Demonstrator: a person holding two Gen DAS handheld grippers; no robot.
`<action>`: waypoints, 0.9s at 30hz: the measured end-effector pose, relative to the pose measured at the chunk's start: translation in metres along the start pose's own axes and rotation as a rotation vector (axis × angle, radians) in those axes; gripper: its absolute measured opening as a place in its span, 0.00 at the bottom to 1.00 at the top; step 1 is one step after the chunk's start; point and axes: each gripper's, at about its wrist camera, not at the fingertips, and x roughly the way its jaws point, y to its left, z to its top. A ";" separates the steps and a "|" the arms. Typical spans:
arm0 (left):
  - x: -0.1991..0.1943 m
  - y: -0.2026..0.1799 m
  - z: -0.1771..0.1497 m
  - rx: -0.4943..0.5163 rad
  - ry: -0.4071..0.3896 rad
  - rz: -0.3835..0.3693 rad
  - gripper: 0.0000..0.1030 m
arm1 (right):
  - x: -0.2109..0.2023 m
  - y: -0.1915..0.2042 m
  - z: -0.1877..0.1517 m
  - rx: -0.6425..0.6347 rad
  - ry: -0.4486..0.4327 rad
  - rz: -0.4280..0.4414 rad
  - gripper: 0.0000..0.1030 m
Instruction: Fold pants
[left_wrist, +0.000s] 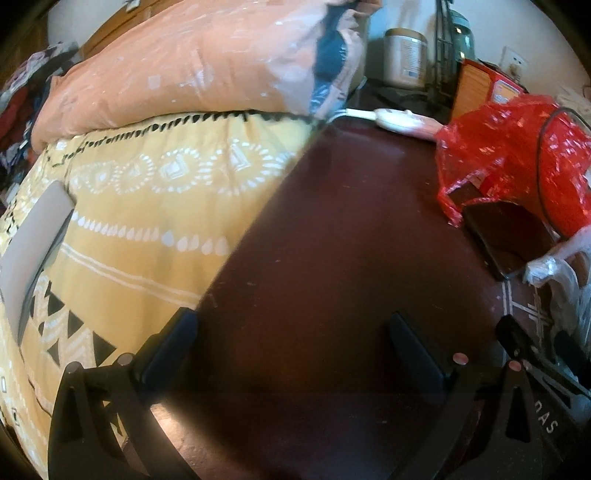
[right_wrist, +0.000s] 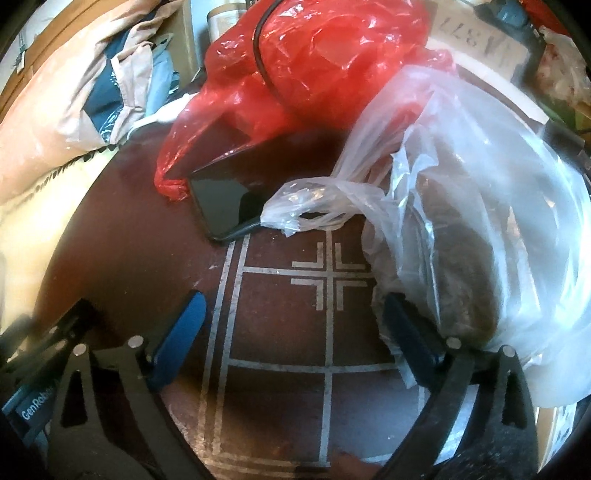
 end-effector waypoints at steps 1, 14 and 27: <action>0.000 0.001 0.000 -0.008 0.000 0.005 1.00 | 0.000 0.003 0.000 -0.001 0.004 0.002 1.00; 0.002 0.000 0.001 -0.008 0.000 0.014 1.00 | 0.002 0.002 0.002 0.013 0.010 -0.007 1.00; 0.003 0.000 0.001 -0.009 0.000 0.015 1.00 | 0.002 0.002 0.003 0.021 0.011 -0.013 1.00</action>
